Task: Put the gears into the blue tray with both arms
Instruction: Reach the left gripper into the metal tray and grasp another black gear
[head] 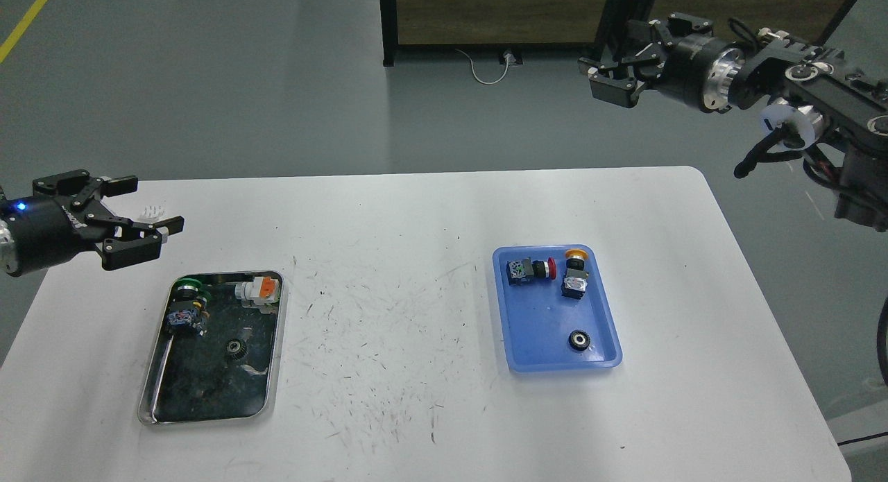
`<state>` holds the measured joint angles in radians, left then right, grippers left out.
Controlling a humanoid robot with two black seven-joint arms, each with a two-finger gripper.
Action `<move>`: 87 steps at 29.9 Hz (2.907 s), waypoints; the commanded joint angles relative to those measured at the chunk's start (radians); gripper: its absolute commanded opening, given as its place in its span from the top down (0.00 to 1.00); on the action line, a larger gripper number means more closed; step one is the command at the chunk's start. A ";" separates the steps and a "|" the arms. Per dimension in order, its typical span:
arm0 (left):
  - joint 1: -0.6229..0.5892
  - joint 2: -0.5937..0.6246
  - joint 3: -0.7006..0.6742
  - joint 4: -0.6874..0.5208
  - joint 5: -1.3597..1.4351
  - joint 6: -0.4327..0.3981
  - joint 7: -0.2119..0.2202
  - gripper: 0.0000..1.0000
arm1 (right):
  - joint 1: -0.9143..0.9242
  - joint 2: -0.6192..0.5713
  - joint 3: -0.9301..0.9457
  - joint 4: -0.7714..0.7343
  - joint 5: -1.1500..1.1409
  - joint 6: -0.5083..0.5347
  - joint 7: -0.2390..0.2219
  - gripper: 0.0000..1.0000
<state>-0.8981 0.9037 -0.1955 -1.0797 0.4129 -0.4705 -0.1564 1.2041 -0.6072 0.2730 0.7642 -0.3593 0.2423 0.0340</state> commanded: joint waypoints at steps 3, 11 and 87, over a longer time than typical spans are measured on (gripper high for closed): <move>0.099 -0.101 -0.002 -0.011 0.072 0.097 0.001 0.02 | 0.008 -0.008 0.000 -0.025 -0.001 -0.009 -0.002 0.06; 0.212 -0.177 -0.002 -0.028 0.112 0.257 0.003 0.02 | 0.005 -0.005 -0.005 -0.037 -0.001 -0.014 -0.002 0.06; 0.383 -0.272 -0.016 -0.006 0.093 0.426 -0.003 0.71 | -0.020 0.007 -0.006 -0.046 -0.010 -0.029 -0.002 0.05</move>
<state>-0.5125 0.6271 -0.2112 -1.0808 0.5063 -0.0410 -0.1595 1.1851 -0.5999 0.2669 0.7181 -0.3697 0.2132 0.0322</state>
